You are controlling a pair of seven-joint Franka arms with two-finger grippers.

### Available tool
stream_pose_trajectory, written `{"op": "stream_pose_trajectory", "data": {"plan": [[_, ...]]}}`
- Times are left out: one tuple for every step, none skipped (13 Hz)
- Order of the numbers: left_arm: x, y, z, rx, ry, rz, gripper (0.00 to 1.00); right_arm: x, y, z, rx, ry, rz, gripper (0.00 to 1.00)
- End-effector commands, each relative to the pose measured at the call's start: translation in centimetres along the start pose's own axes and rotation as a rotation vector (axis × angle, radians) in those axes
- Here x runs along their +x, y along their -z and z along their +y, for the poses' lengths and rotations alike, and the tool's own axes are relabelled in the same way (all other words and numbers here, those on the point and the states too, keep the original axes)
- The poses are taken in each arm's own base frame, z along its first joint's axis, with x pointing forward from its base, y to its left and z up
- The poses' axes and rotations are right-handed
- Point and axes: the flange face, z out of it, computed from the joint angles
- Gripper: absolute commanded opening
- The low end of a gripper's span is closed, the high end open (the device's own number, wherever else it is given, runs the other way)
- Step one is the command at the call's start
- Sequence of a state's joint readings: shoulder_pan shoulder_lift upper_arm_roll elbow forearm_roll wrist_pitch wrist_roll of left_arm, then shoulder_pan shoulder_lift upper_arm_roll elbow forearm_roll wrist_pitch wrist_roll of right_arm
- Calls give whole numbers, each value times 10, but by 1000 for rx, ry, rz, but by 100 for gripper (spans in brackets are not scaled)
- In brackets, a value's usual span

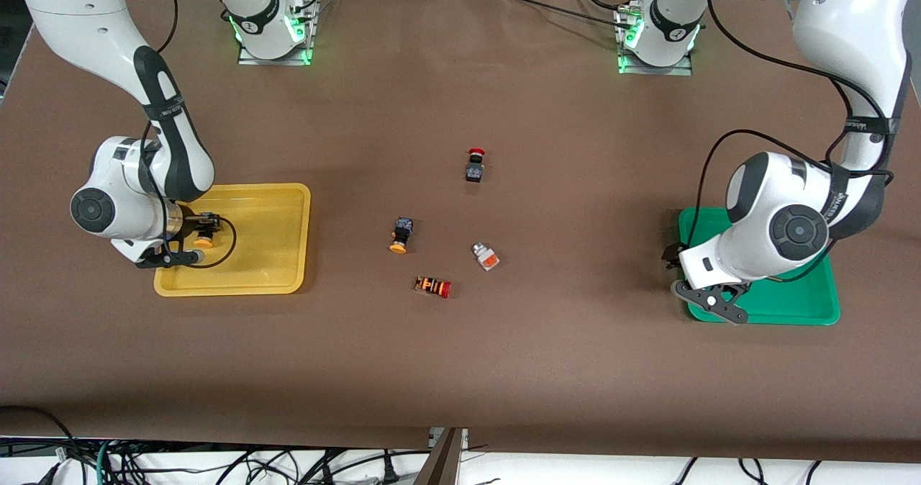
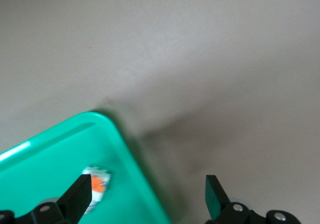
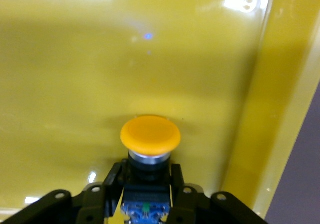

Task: Place green and yellow buttons in trays
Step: 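Open both grippers to release the buttons into the trays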

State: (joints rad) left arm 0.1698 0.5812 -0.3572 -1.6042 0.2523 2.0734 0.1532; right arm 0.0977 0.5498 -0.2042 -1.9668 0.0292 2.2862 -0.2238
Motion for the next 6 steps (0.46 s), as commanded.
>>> {"op": "stream_pose_trajectory", "data": {"plan": [[9, 5, 30, -63, 157, -8, 100, 14, 1, 4, -1, 21, 15, 99], [10, 2, 33, -84, 216, -11, 100, 15, 8, 2, 4, 22, 8, 99], [13, 2, 44, -115, 256, -13, 100, 21, 22, 0, 11, 24, -2, 99], [15, 1, 53, -163, 327, -20, 100, 28, 40, -3, 17, 32, -24, 99], [17, -2, 62, -201, 388, -29, 100, 33, 56, -5, 23, 36, -48, 99], [23, 0, 72, -224, 427, -27, 100, 38, 72, -6, 26, 39, -58, 99]]}}
